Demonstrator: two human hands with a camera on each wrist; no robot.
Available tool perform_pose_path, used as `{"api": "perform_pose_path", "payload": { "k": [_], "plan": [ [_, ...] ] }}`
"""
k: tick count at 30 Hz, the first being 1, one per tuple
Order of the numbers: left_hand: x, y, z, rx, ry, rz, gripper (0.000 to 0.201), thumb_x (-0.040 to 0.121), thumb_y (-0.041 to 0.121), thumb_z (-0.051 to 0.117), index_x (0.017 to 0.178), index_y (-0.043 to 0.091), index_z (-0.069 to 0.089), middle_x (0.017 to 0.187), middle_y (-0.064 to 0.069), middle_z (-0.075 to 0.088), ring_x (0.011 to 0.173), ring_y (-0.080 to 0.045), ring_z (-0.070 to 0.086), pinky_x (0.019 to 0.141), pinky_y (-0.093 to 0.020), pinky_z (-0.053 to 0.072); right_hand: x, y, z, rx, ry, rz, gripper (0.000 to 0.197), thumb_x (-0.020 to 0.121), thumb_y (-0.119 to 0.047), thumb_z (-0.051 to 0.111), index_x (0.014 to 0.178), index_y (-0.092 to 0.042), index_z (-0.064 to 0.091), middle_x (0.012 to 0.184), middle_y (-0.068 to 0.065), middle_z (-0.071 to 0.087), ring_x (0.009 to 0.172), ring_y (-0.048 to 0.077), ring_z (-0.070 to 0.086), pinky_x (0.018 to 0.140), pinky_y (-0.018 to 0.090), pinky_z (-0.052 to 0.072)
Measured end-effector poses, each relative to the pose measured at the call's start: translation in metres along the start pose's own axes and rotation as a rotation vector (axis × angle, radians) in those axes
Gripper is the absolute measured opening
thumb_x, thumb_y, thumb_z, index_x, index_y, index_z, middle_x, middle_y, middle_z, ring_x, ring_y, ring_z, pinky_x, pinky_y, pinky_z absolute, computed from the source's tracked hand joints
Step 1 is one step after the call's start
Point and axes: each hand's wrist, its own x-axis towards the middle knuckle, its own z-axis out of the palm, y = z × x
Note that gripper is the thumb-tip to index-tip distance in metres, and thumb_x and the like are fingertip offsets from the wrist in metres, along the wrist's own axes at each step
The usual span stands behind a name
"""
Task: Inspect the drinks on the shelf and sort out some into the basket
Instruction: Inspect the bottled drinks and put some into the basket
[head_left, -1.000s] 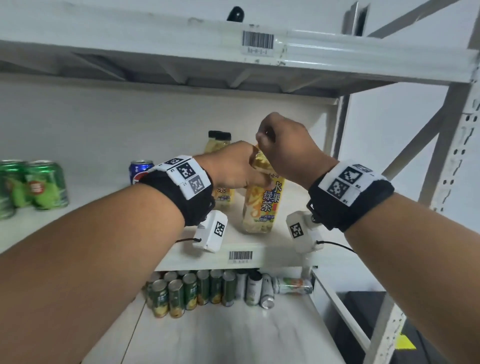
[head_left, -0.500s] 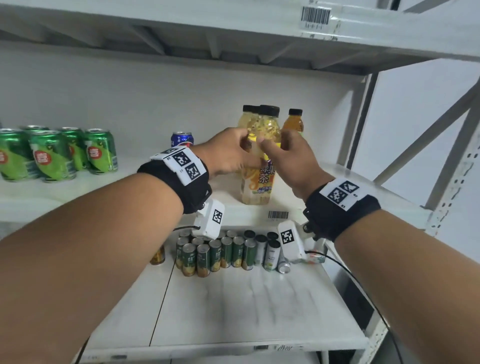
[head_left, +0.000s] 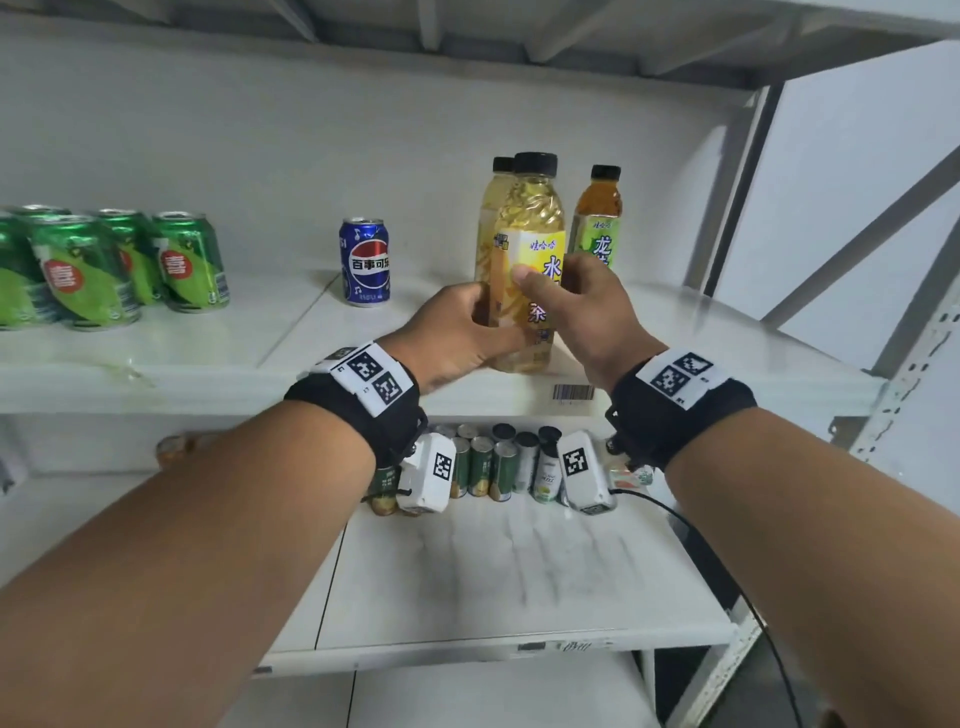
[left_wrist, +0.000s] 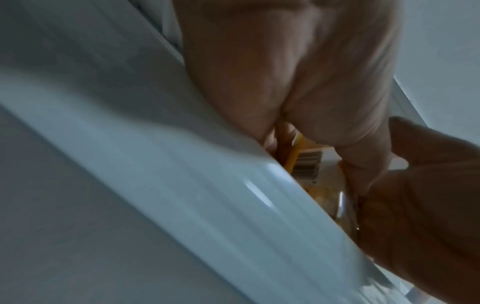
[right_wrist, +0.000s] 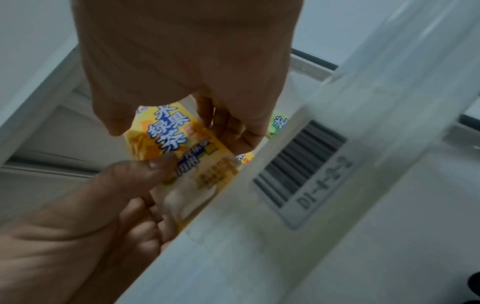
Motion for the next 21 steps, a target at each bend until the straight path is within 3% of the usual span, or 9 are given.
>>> {"api": "perform_pose_path", "payload": {
  "k": [3,6,8,11,14,19,21],
  "plan": [
    [-0.002,0.001,-0.004,-0.034,-0.001,-0.016,0.054,0.062,0.031,0.094,0.111,0.018,0.074,0.103,-0.004,0.084,0.097,-0.024,0.081,0.091,-0.048,0.067,-0.001,0.004,0.009,0.017,-0.031,-0.032,0.068,0.079,-0.043,0.091,0.127,-0.010,0.055,0.104,0.006,0.078,0.090,0.021,0.079,0.071,0.037,0.065],
    [-0.002,-0.002,-0.006,-0.022,0.005,-0.027,0.051,0.066,0.016,0.089,0.114,0.019,0.073,0.104,-0.005,0.084,0.100,-0.028,0.081,0.094,-0.051,0.065,-0.004,0.012,0.011,0.005,-0.101,-0.035,0.062,0.084,-0.032,0.089,0.128,-0.004,0.055,0.110,0.015,0.077,0.096,0.032,0.077,0.078,0.047,0.065],
    [-0.002,-0.002,-0.007,-0.011,0.011,-0.027,0.047,0.071,0.012,0.086,0.115,0.019,0.073,0.108,-0.006,0.083,0.106,-0.032,0.080,0.095,-0.056,0.064,-0.002,0.014,0.008,0.023,-0.144,-0.021,0.064,0.084,-0.035,0.089,0.130,-0.005,0.056,0.115,0.016,0.076,0.103,0.035,0.076,0.089,0.056,0.062],
    [-0.002,-0.004,-0.009,-0.025,0.053,-0.026,0.055,0.069,0.014,0.091,0.120,0.014,0.069,0.115,-0.008,0.081,0.109,-0.031,0.079,0.094,-0.058,0.065,0.003,0.016,0.006,0.076,-0.211,0.007,0.071,0.081,-0.039,0.090,0.134,-0.007,0.055,0.120,0.018,0.074,0.110,0.041,0.073,0.095,0.062,0.058],
    [-0.002,-0.006,-0.010,-0.040,0.096,-0.020,0.058,0.070,0.014,0.094,0.122,0.009,0.068,0.118,-0.013,0.080,0.111,-0.034,0.078,0.092,-0.057,0.065,0.005,0.020,0.007,0.056,-0.205,-0.011,0.070,0.080,-0.043,0.090,0.131,-0.010,0.057,0.116,0.012,0.077,0.107,0.035,0.075,0.096,0.057,0.060],
    [0.000,-0.011,-0.010,-0.015,0.090,-0.015,0.043,0.086,0.004,0.089,0.125,0.008,0.069,0.117,-0.010,0.081,0.110,-0.029,0.079,0.092,-0.049,0.066,0.008,0.025,0.005,0.022,-0.178,-0.039,0.078,0.070,-0.060,0.091,0.125,-0.013,0.060,0.108,0.004,0.080,0.098,0.024,0.078,0.090,0.050,0.063],
    [-0.001,-0.008,-0.008,-0.015,0.087,-0.020,0.044,0.088,0.004,0.087,0.128,0.008,0.068,0.120,-0.011,0.080,0.113,-0.030,0.078,0.096,-0.052,0.065,0.010,0.029,0.002,0.027,-0.173,-0.042,0.081,0.066,-0.065,0.091,0.122,-0.015,0.061,0.106,0.003,0.080,0.096,0.023,0.079,0.089,0.050,0.064]
  ]
}}
